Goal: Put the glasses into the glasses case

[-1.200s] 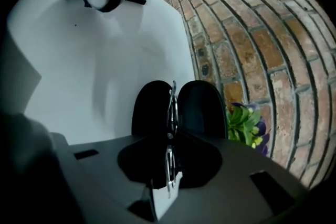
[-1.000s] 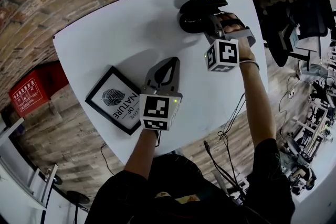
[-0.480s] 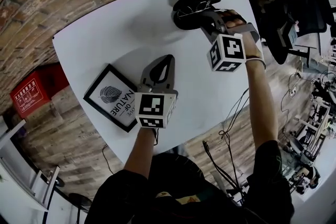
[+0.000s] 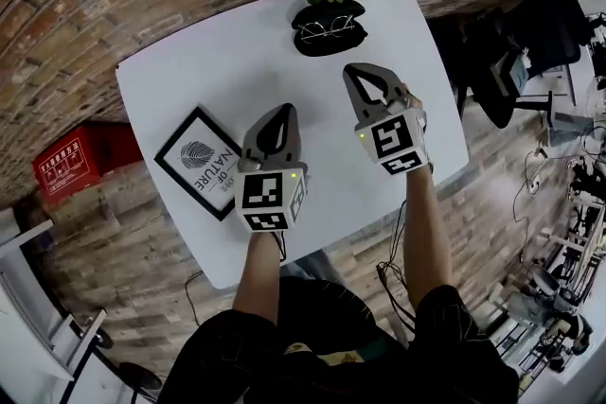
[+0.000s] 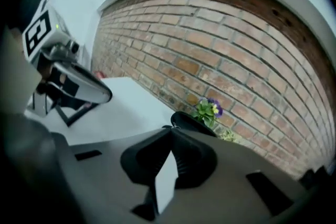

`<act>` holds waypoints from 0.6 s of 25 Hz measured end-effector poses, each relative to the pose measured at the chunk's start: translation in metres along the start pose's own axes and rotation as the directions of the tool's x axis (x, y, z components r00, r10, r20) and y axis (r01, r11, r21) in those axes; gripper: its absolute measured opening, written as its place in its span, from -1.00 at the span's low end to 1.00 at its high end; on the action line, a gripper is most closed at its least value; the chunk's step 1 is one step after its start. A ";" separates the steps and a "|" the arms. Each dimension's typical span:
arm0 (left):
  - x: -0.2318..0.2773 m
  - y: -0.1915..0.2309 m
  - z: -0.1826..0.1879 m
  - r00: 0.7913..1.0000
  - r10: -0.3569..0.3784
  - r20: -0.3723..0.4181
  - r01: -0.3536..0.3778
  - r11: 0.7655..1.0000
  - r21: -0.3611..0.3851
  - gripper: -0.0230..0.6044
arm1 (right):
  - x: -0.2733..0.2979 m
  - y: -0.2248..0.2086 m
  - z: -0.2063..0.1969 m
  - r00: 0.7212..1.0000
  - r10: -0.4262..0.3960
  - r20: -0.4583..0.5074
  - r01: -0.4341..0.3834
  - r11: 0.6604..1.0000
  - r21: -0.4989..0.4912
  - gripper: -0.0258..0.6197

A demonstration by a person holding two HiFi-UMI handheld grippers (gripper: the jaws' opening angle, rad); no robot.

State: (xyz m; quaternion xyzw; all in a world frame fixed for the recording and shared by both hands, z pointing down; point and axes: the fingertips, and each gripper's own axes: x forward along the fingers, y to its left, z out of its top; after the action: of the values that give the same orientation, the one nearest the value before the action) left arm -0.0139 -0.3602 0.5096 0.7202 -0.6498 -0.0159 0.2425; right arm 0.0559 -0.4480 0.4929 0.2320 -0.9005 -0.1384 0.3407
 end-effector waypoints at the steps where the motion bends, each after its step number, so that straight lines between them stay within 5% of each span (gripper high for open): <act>1: -0.005 -0.003 0.005 1.000 0.010 0.014 -0.010 1.000 0.011 -0.90 | -0.010 0.003 0.002 0.999 -0.007 0.038 0.004 0.997 0.080 -0.90; 9: -0.048 -0.026 0.024 0.994 0.078 0.079 -0.083 0.994 0.069 -0.90 | -0.092 0.012 0.010 0.964 -0.138 0.226 0.005 0.863 0.505 -0.91; 12: -0.064 -0.037 0.028 0.992 0.087 0.095 -0.096 0.991 0.093 -0.90 | -0.119 0.016 0.012 0.949 -0.180 0.257 -0.007 0.807 0.590 -0.91; 15: -0.082 -0.052 0.032 0.990 0.090 0.111 -0.104 0.986 0.129 -0.90 | -0.146 0.025 0.013 0.942 -0.216 0.256 0.014 0.789 0.614 -0.91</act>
State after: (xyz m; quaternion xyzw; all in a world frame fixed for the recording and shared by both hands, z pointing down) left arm 0.0113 -0.2909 0.4382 0.7007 -0.6954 0.0020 0.1596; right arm 0.1360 -0.3506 0.4132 0.3585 -0.9235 0.1002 0.0927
